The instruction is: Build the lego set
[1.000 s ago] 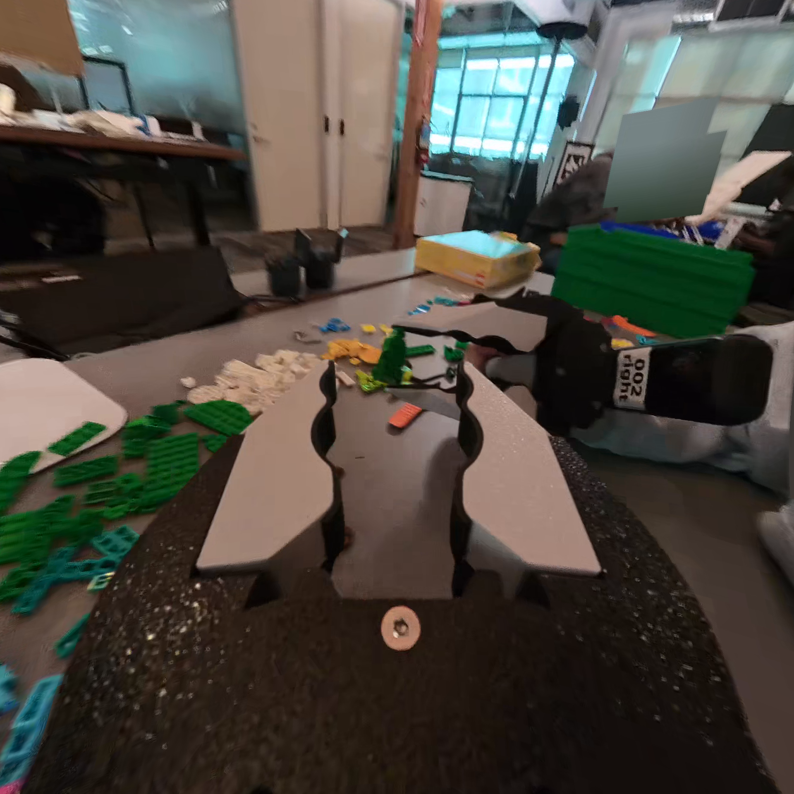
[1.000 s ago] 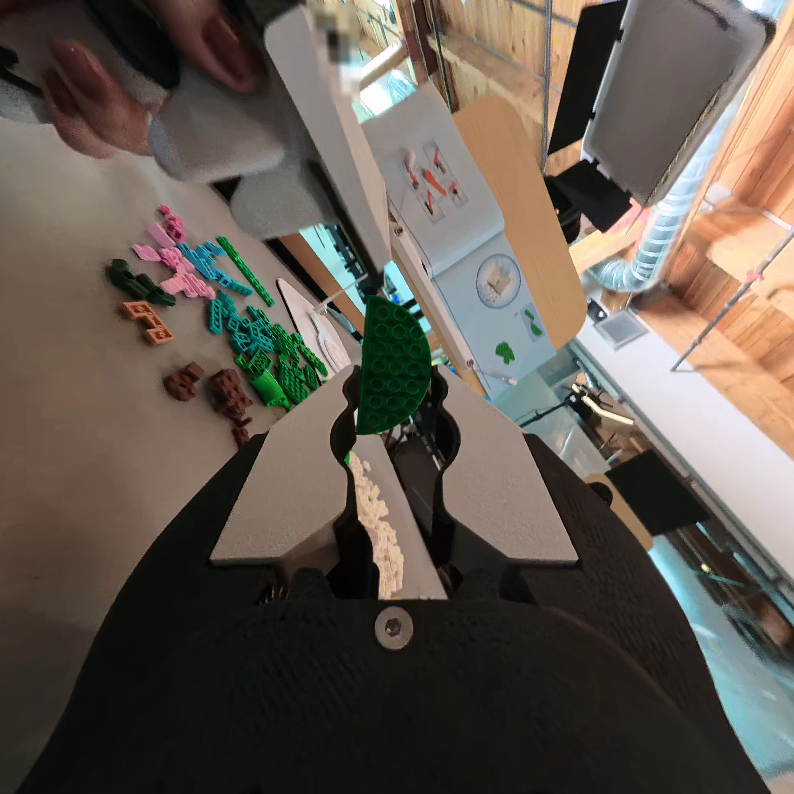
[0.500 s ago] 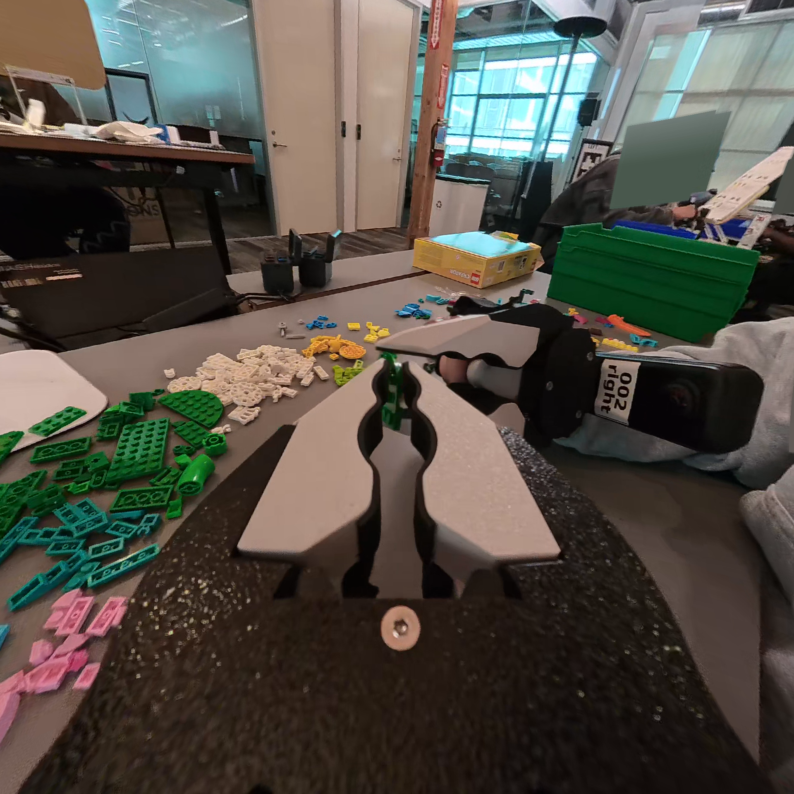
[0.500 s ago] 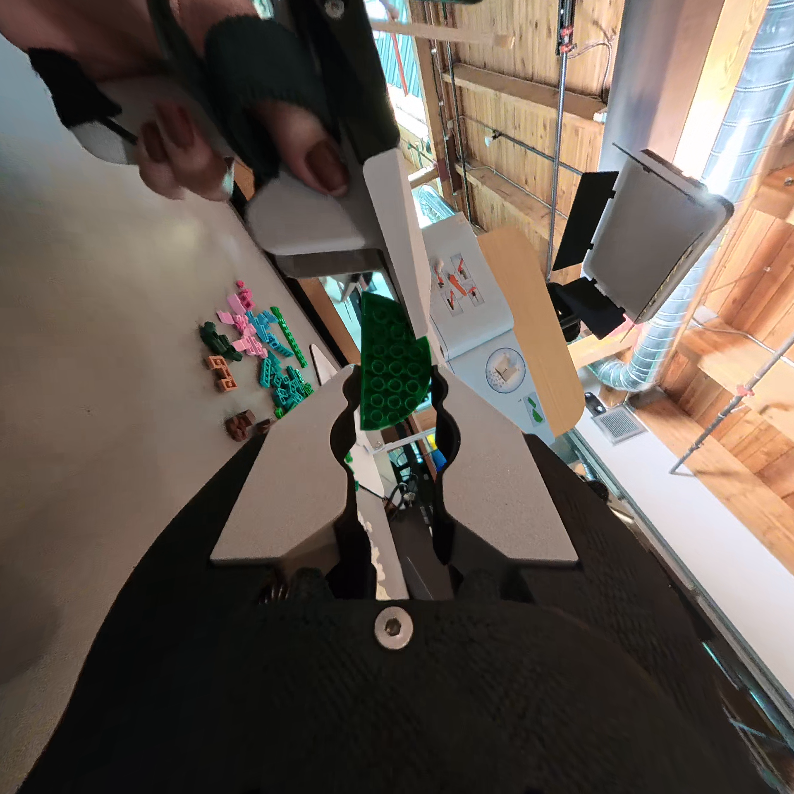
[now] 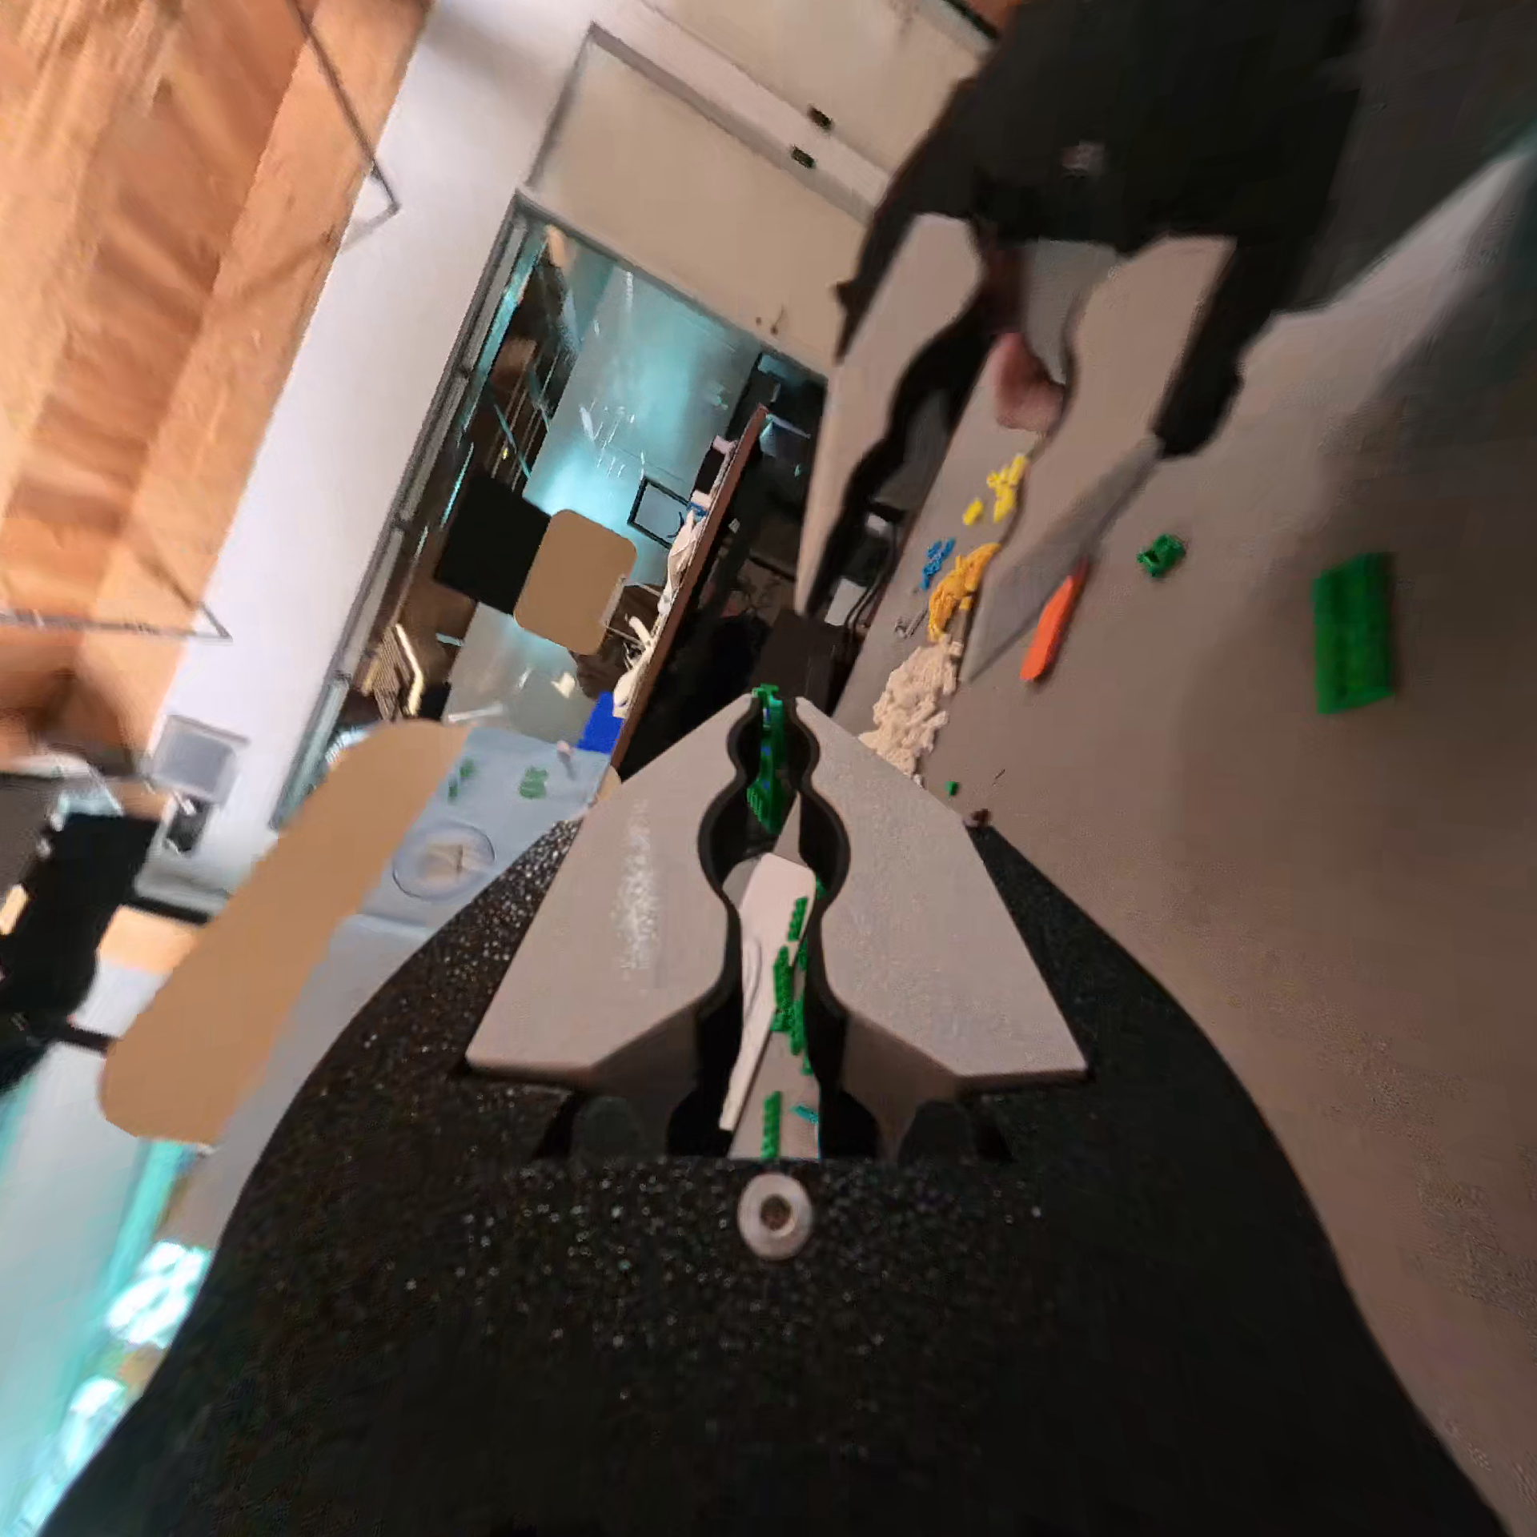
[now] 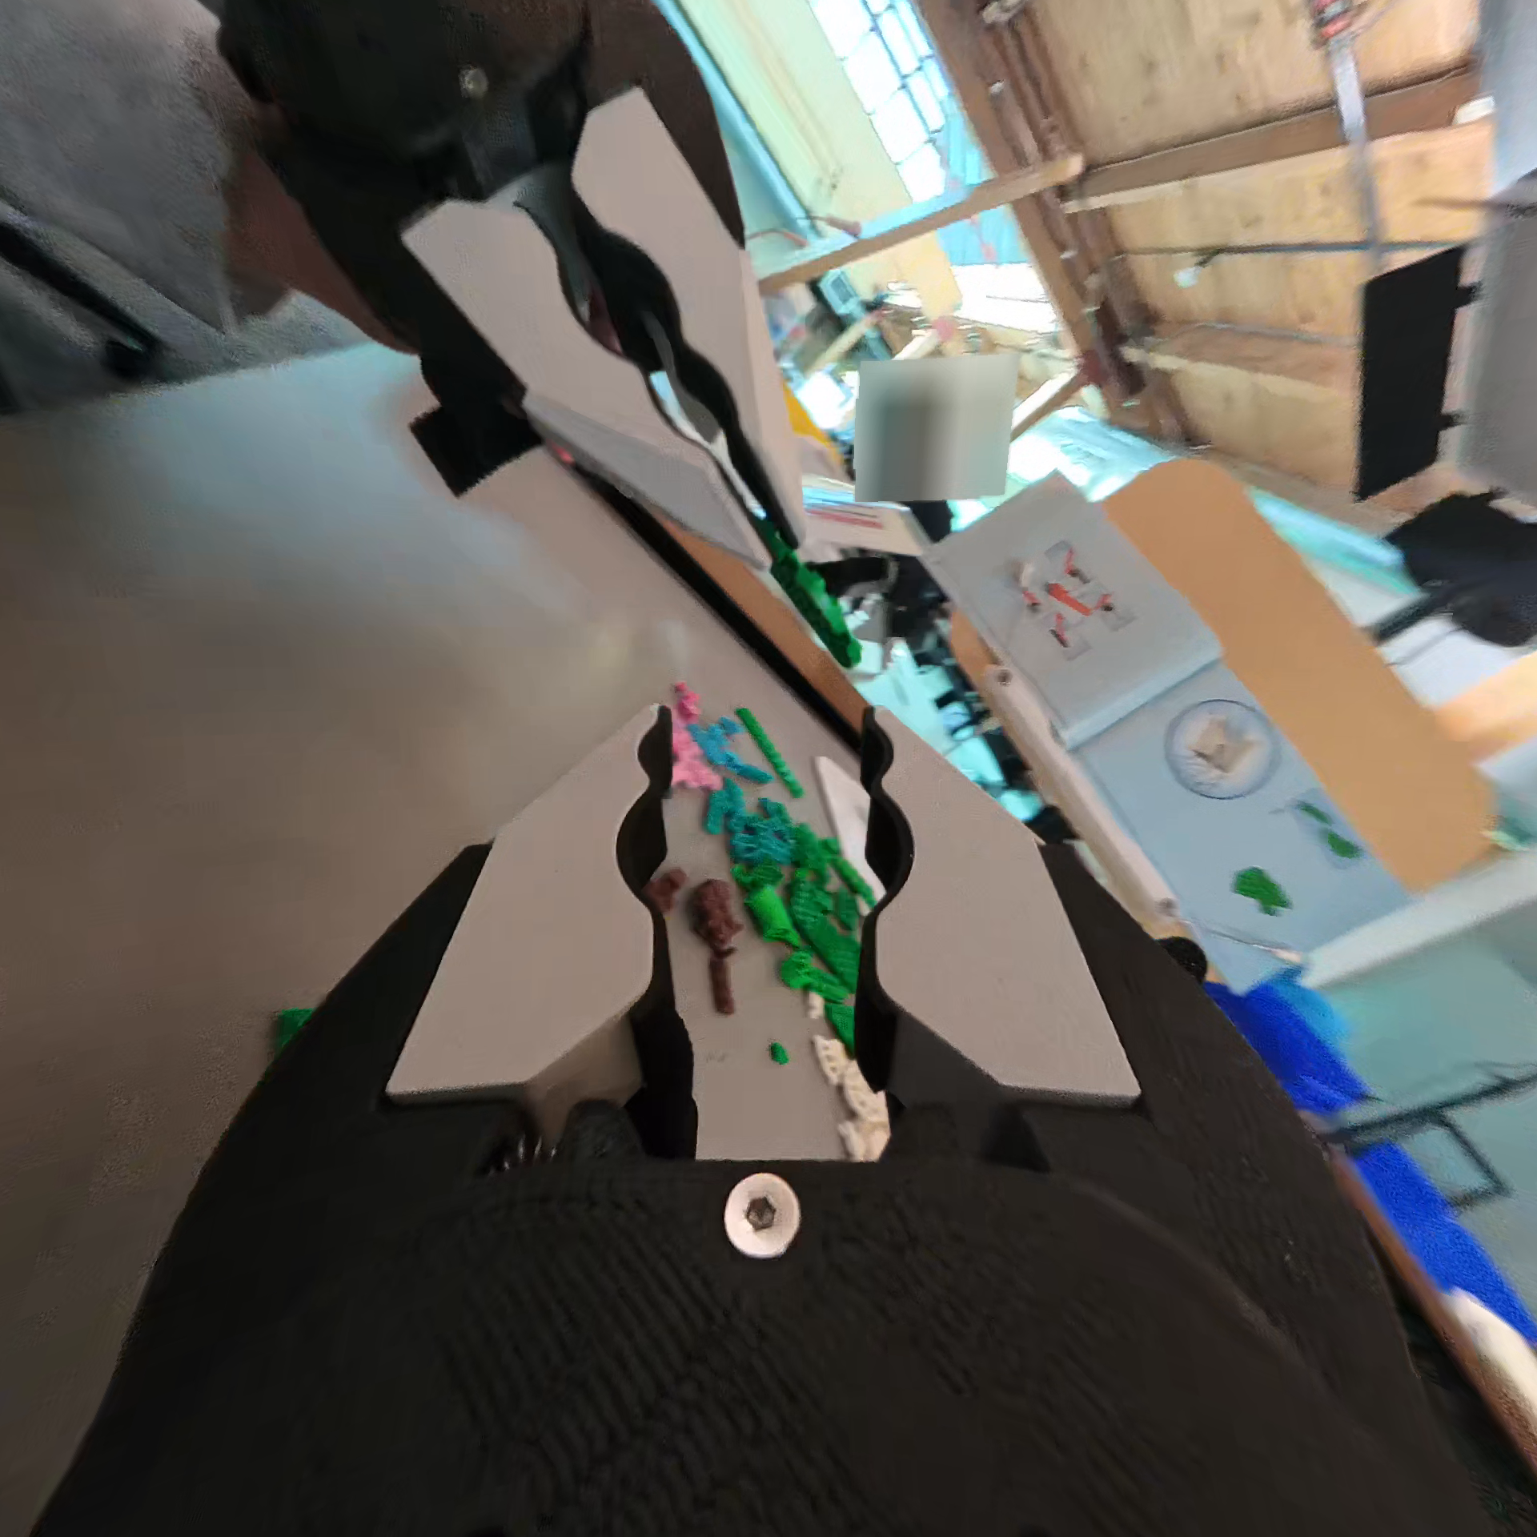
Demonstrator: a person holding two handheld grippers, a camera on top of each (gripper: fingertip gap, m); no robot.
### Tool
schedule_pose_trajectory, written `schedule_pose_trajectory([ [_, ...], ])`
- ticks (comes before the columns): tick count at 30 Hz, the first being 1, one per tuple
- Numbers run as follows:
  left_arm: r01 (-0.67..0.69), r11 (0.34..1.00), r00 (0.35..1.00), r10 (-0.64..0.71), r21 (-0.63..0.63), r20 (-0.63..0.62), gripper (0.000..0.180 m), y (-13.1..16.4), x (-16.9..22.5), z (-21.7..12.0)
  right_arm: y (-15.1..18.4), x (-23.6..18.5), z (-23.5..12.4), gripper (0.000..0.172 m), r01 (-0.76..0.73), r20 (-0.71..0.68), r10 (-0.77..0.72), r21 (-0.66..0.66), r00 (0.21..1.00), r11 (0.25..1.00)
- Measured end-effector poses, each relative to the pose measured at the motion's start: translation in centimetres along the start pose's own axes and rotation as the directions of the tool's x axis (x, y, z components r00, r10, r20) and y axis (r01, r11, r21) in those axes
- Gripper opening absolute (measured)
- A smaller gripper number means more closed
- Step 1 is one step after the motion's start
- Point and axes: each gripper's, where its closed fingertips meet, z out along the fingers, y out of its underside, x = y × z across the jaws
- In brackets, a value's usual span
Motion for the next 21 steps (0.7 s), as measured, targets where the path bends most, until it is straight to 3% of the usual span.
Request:
schedule_pose_trajectory([
  [4, -0.065, 0.997, 0.994, 0.068, 0.035, -0.082, 0.001, -1.5, 1.6, -0.3, -1.3, -0.2, -0.6, 0.045, 0.029, 0.082, -0.027, -0.014, 0.996, 0.999],
  [7, -0.018, 0.996, 0.991, 0.029, 0.082, -0.132, 0.001, -2.6, 2.4, -0.7, -1.4, -0.6, -0.6, 0.042, 0.138, 0.104, -0.131, -0.058, 0.986, 0.989],
  [9, 0.008, 0.994, 0.986, 0.010, 0.105, -0.166, 0.002, -3.1, 3.0, -0.8, -2.0, -1.0, -0.7, 0.029, 0.170, 0.114, -0.163, -0.051, 0.980, 0.984],
  [11, 0.024, 0.993, 0.985, -0.004, 0.117, -0.175, 0.002, -3.4, 3.4, -0.6, -2.1, -1.4, -0.8, 0.005, 0.208, 0.125, -0.199, -0.060, 0.972, 0.976],
  [13, 0.082, 0.991, 0.986, -0.065, 0.107, -0.150, 0.003, -3.0, 3.1, -0.3, -1.0, -1.0, -0.7, 0.003, 0.243, 0.098, -0.231, -0.136, 0.968, 0.960],
  [15, 0.199, 0.979, 0.979, -0.196, 0.048, -0.055, 0.061, -1.5, 1.7, 0.3, 2.1, -0.6, -0.8, 0.003, 0.290, 0.103, -0.271, -0.292, 0.957, 0.911],
  [16, 0.269, 0.963, 0.962, -0.268, 0.006, -0.057, 0.077, -0.5, 1.7, 0.5, 3.7, -1.0, -0.9, 0.003, 0.314, 0.147, -0.279, -0.360, 0.949, 0.878],
  [18, 0.422, 0.907, 0.905, -0.421, -0.008, -0.057, 0.088, 0.5, 1.4, 0.4, 6.4, -2.5, -1.0, 0.003, 0.349, 0.259, -0.252, -0.462, 0.932, 0.815],
  [21, 0.579, 0.816, 0.815, -0.578, -0.001, 0.049, 0.085, 2.7, -0.3, 0.0, 9.3, -4.2, -1.3, 0.003, 0.445, 0.397, -0.245, -0.560, 0.884, 0.699],
])
